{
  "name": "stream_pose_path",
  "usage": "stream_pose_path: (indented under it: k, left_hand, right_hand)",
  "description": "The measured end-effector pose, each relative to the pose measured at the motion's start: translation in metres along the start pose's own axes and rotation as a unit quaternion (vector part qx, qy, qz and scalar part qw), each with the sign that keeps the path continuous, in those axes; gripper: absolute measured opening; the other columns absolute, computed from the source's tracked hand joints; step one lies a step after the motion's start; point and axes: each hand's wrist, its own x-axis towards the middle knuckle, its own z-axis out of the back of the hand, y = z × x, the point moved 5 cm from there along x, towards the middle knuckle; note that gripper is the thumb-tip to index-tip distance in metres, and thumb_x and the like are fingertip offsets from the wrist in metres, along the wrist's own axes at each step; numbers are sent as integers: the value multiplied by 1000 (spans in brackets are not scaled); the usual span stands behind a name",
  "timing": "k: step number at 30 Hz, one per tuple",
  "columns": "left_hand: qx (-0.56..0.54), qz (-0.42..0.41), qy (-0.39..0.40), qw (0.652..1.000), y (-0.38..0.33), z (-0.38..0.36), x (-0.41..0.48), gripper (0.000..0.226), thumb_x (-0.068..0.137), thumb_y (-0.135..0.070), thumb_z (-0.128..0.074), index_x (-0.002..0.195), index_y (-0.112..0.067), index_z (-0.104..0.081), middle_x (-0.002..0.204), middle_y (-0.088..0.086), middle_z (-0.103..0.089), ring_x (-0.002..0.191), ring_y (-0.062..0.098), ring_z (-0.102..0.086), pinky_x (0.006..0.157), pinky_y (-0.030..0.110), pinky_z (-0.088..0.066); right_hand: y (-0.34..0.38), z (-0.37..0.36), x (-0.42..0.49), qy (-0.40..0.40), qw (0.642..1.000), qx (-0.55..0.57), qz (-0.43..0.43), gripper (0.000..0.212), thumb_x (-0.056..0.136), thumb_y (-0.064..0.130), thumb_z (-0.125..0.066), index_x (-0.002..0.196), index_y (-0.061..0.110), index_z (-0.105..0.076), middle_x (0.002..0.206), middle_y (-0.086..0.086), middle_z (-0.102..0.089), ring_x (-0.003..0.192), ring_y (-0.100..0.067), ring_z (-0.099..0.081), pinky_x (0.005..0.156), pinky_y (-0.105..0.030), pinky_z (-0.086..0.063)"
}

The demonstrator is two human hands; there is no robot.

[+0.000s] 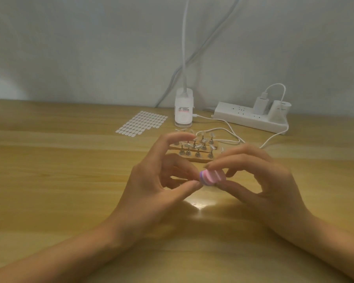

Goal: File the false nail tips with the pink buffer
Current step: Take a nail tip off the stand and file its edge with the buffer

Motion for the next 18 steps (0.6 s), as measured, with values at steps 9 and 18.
stream_pose_path:
  k: [9, 18]
  left_hand:
    - [-14, 6, 19, 1000, -2, -1, 0, 62, 79, -19, -84, 133, -38, -59, 76, 2, -70, 76, 20, -75, 43, 24, -50]
    - [-31, 33, 16, 999, 6, -2, 1, 57, 81, 1, -78, 124, -30, -58, 79, 5, -75, 74, 22, -76, 43, 22, -47]
  right_hand:
    - [11, -3, -2, 40, 995, -71, 55, 20, 86, 13, -76, 106, 13, -75, 98, -5, -67, 92, -16, -67, 82, -20, -50]
    - [11, -1, 0, 27, 994, -85, 56, 20, 86, 12, -76, 105, 13, -75, 95, -5, -68, 88, -17, -67, 80, -29, -53]
